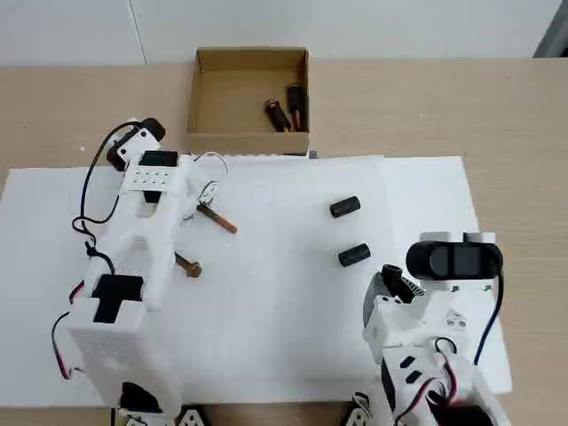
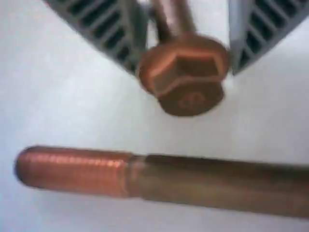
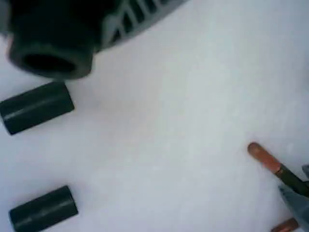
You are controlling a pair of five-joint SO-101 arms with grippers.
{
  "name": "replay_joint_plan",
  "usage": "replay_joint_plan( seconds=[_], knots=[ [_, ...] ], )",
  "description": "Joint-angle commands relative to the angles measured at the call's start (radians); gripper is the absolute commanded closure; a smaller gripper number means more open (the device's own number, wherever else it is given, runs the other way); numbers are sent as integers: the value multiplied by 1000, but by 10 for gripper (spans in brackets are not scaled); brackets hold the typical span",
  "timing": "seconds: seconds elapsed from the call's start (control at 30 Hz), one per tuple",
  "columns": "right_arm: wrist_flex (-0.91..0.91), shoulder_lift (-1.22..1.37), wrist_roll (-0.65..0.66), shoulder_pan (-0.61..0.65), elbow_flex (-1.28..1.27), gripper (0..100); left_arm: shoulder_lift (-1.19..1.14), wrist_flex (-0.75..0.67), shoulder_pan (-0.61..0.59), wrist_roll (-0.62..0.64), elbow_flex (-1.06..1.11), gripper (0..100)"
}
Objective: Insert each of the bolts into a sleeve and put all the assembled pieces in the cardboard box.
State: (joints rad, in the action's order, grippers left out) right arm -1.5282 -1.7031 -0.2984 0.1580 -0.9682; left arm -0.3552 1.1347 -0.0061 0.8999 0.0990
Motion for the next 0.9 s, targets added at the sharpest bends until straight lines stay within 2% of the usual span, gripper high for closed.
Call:
replay_joint_plan(
  seconds=[0.0,0.4,0.6,0.87],
  knots=[
    [-4,-2,11,-8,6,995,-2,-15,-9,3,-25,997],
    [4,-5,12,-8,12,995,25,-12,-2,-2,-25,994],
    [5,-1,12,-2,38,995,250,46,51,-9,-25,994],
    [12,1,58,-2,44,995,568,43,164,-213,-25,994]
  ],
)
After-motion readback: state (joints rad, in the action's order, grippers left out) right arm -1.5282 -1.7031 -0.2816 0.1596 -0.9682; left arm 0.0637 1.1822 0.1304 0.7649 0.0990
